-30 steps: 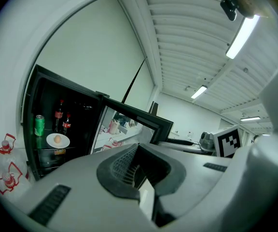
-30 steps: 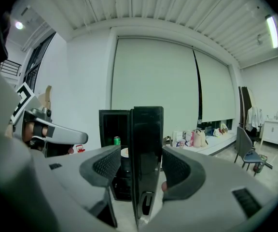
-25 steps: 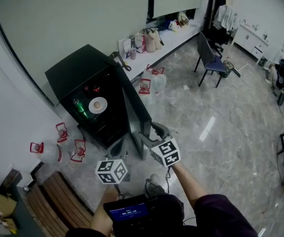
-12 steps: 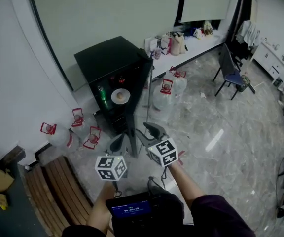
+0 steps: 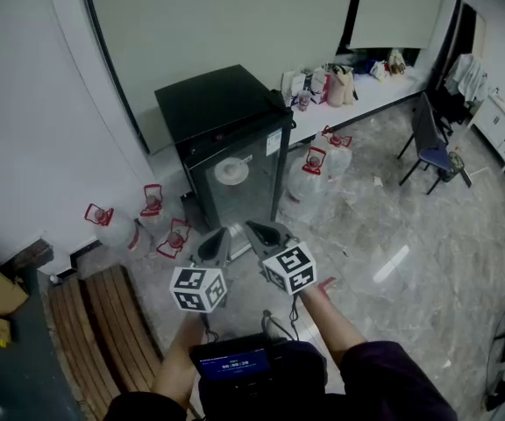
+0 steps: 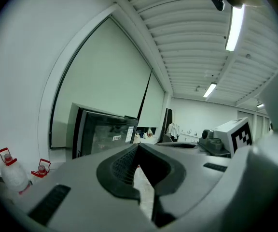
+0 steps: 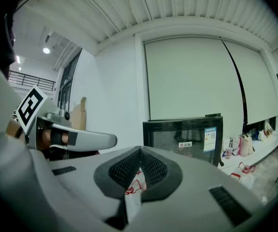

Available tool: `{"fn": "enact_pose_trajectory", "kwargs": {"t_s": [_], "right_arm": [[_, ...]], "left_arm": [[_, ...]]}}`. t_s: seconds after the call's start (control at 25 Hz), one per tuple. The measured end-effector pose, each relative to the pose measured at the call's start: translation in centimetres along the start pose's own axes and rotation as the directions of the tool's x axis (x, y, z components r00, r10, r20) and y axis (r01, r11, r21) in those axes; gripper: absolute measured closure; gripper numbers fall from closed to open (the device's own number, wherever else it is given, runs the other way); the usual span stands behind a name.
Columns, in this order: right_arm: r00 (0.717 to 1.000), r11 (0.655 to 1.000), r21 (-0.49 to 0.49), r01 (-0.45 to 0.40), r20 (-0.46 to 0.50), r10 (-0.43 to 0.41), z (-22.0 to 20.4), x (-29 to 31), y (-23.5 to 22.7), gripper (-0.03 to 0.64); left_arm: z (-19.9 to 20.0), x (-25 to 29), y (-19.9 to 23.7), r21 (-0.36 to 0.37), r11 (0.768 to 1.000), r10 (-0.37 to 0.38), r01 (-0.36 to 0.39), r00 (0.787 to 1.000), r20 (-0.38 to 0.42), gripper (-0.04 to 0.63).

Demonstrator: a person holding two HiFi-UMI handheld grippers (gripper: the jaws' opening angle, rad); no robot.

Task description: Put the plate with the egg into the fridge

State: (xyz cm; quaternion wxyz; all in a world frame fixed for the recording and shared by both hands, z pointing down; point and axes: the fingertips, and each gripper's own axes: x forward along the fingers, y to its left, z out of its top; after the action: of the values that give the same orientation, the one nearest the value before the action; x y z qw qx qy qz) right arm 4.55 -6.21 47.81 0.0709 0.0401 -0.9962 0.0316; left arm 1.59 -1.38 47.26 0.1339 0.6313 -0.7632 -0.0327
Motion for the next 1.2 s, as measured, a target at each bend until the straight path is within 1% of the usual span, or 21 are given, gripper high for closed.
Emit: {"fn": "enact_pose_trajectory", "kwargs": {"t_s": [0.24, 0.56, 0.64, 0.96, 1.2], "right_arm": [[1.000, 1.000, -0.002, -0.018, 0.018, 0.018, 0.4, 0.1, -0.9, 0.607], [0.999, 0.999, -0.028, -0.042, 0.009, 0.042, 0.6, 0.4, -1.2, 0.609], [0.999, 0.999, -0.028, -0.045, 0.023, 0.045, 0.7, 0.4, -1.3, 0.609], [0.998, 0.999, -0.014, -0.051, 0.018, 0.052, 1.0, 0.6, -1.7, 0.609], [0.997, 0.998, -0.025, -0.057, 0.051, 0.058, 1.7, 0.9, -2.0, 0.609]], "left_arm": [[-0.3, 0.8, 0.0, 0.003, 1.000, 0.022, -0.022, 1.000, -0.008, 0.586], [-0.3, 1.6, 0.1, -0.001, 0.999, 0.038, -0.038, 0.999, -0.014, 0.586], [-0.4, 1.7, 0.1, 0.000, 0.999, 0.041, -0.041, 0.999, -0.013, 0.586], [0.1, 2.3, -0.3, 0.000, 0.999, 0.034, -0.034, 0.999, -0.007, 0.586], [0.6, 2.7, -0.9, 0.010, 1.000, 0.026, -0.026, 1.000, -0.004, 0.586]]}}
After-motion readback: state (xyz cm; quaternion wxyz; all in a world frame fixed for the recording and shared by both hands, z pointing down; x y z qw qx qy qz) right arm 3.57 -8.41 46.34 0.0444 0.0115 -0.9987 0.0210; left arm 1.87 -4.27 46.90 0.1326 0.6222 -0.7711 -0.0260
